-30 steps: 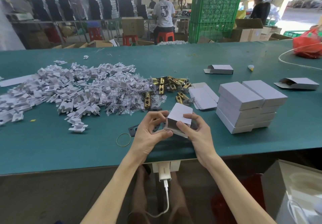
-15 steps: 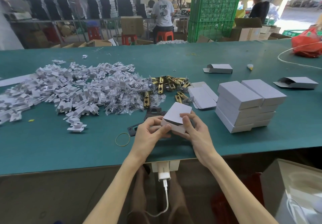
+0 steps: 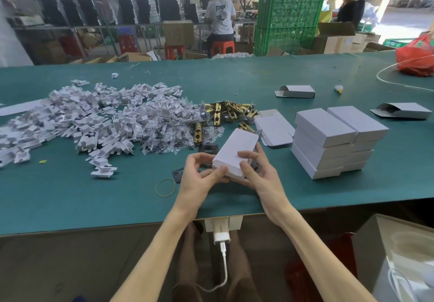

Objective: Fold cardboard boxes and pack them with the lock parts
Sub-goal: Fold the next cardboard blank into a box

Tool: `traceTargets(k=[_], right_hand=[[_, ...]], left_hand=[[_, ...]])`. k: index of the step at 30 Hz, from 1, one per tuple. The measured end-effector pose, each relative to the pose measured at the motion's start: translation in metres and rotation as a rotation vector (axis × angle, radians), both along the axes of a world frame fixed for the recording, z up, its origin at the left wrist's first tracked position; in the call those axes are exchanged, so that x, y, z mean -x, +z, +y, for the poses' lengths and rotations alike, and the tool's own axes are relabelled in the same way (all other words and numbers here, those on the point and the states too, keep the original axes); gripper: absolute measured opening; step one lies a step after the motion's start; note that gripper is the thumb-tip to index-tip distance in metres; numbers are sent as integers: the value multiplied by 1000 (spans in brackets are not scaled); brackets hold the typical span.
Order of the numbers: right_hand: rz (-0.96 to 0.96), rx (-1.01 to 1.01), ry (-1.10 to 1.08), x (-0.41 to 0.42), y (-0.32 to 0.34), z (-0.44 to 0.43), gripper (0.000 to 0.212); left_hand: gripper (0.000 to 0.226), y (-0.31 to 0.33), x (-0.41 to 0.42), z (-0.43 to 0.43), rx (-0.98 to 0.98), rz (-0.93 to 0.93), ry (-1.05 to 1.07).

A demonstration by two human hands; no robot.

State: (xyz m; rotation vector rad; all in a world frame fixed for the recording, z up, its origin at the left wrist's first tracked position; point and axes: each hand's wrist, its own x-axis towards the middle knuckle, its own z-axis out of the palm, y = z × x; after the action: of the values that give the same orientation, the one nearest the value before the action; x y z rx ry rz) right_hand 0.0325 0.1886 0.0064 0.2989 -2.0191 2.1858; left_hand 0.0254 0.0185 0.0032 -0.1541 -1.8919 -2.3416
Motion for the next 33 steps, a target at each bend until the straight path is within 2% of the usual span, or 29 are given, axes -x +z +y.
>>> traceTargets(k=[2, 6, 9, 17, 26, 33], right_hand=[[12, -15, -15, 0, -2, 0, 40], [6, -5, -17, 1, -3, 0, 64], [-29, 43, 15, 3, -4, 1, 81], [-28, 104, 59, 2, -4, 3, 59], [-37, 64, 122, 4, -5, 1, 80], [-38, 64, 118, 5, -5, 2, 80]], left_hand=[[56, -1, 1, -3, 13, -6, -17], [43, -5, 5, -6, 67, -1, -71], [45, -4, 6, -7, 35, -7, -87], [50, -2, 5, -8, -110, -57, -134], [49, -1, 4, -9, -140, -56, -142], [55, 0, 4, -7, -99, -41, -157]])
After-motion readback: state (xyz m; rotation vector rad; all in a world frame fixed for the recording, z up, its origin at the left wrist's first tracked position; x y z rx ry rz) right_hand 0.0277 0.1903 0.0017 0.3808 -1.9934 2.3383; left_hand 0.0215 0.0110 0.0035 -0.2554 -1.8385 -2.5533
